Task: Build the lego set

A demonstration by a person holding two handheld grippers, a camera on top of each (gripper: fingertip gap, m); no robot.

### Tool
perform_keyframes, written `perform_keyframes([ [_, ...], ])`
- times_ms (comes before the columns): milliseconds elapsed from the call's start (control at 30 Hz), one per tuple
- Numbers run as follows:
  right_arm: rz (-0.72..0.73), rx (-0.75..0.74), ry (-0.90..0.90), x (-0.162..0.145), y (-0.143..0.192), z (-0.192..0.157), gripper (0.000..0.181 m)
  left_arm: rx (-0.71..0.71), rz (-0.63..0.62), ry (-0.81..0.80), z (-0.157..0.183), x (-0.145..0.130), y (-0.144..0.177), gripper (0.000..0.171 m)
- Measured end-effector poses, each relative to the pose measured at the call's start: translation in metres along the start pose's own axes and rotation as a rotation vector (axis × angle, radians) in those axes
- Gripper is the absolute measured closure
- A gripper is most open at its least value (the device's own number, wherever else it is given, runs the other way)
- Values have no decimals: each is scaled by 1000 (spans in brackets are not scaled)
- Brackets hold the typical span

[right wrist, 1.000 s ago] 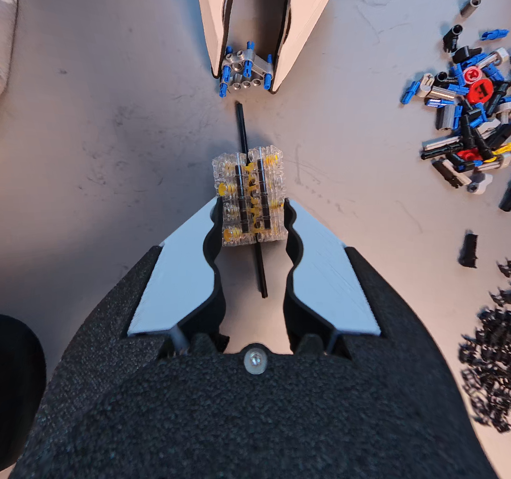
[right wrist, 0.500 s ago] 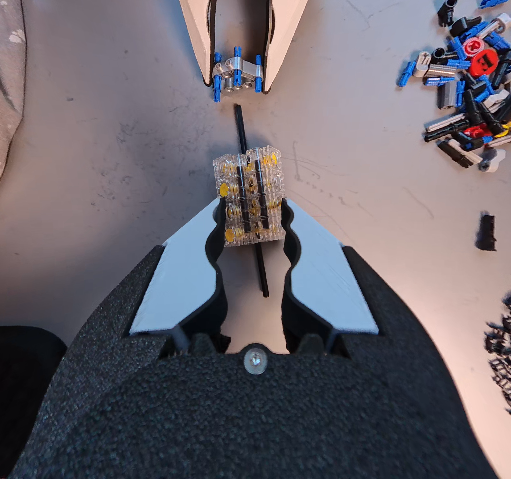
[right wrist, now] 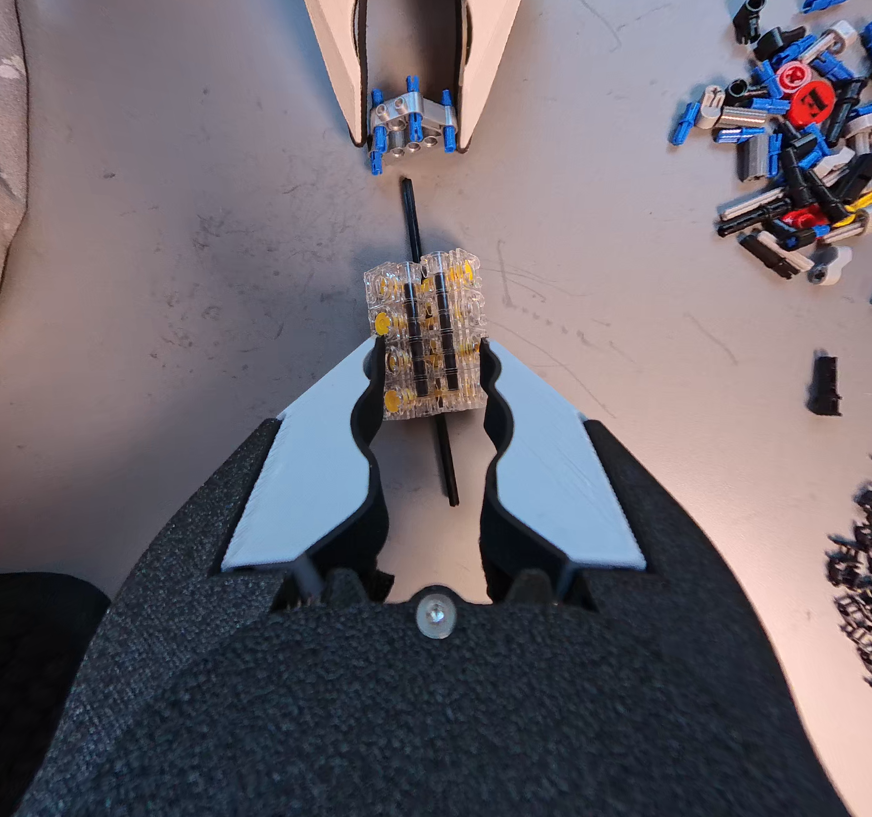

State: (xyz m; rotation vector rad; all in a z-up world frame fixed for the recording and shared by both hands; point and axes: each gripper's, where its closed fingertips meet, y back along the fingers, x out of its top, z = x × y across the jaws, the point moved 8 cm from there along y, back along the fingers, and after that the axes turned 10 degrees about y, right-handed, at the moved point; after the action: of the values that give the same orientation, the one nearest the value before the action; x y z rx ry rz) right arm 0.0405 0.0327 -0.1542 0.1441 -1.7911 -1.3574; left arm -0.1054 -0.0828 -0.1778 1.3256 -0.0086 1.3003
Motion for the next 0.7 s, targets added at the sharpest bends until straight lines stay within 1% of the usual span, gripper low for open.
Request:
perform_keyframes([
  [533,-3,-5,-16,1,0,0,144,73,-41,-19,0,-2,6,129],
  [700,-3,-7,-21,1,0,-1,144,58,-6,-12,1,1,13,129],
])
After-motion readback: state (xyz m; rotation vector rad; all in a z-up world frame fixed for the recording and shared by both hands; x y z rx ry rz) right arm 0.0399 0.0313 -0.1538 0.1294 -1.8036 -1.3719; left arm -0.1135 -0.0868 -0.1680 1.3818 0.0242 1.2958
